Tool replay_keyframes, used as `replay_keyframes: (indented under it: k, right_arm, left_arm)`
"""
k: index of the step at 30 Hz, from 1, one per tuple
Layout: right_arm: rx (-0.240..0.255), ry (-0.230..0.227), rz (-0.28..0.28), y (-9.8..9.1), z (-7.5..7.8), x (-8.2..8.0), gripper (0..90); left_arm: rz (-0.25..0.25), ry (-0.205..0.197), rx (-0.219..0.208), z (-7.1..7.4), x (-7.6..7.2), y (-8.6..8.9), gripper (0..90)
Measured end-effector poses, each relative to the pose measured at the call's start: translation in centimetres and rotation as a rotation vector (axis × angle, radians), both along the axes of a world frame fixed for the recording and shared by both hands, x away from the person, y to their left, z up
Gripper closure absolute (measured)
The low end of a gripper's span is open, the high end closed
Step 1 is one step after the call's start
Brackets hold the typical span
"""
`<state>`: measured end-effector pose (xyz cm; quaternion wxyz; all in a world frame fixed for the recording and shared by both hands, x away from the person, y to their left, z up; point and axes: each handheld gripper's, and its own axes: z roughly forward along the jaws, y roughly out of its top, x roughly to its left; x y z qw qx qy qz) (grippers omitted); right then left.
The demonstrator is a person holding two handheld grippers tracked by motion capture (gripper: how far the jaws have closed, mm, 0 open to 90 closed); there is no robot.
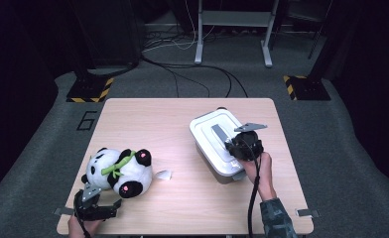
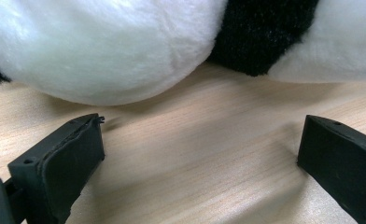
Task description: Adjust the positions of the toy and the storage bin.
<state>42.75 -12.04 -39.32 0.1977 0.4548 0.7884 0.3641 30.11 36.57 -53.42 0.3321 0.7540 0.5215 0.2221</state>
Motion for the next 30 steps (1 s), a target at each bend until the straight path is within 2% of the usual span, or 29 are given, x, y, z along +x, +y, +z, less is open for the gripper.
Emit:
replay_keyframes:
  k: [14, 16, 18, 19, 20, 25, 30]
  right_arm:
    - [0.009, 0.014, 0.02, 1.8, 0.1, -0.7, 66.7]
    - [0.0, 0.003, 0.04, 1.9, 0.0, -0.6, 66.7]
    - [0.011, 0.016, 0.037, 2.2, 0.1, -0.7, 66.7]
    - [-0.001, 0.005, 0.053, 2.2, 0.0, -0.7, 66.7]
    - [0.007, 0.018, 0.04, 2.5, 0.1, -0.8, 66.7]
    - [-0.001, 0.013, 0.062, 3.1, 0.1, -0.9, 66.6]
    - [-0.002, 0.011, 0.067, 3.0, 0.1, -0.8, 66.6]
  left_arm:
    - [0.0, 0.0, -0.001, 0.0, 0.0, 0.0, 0.1]
    - [-0.001, 0.0, -0.002, 0.0, 0.0, 0.0, 0.1]
    - [-0.001, 0.0, -0.002, 0.0, 0.0, 0.0, 0.1]
    - [-0.001, 0.0, -0.003, 0.0, 0.0, 0.0, 0.1]
    - [0.001, 0.0, -0.003, 0.0, 0.0, 0.0, 0.2]
    - [0.001, 0.0, -0.003, 0.0, 0.0, 0.0, 0.1]
    - [0.001, -0.001, -0.003, 0.0, 0.0, 0.0, 0.2]
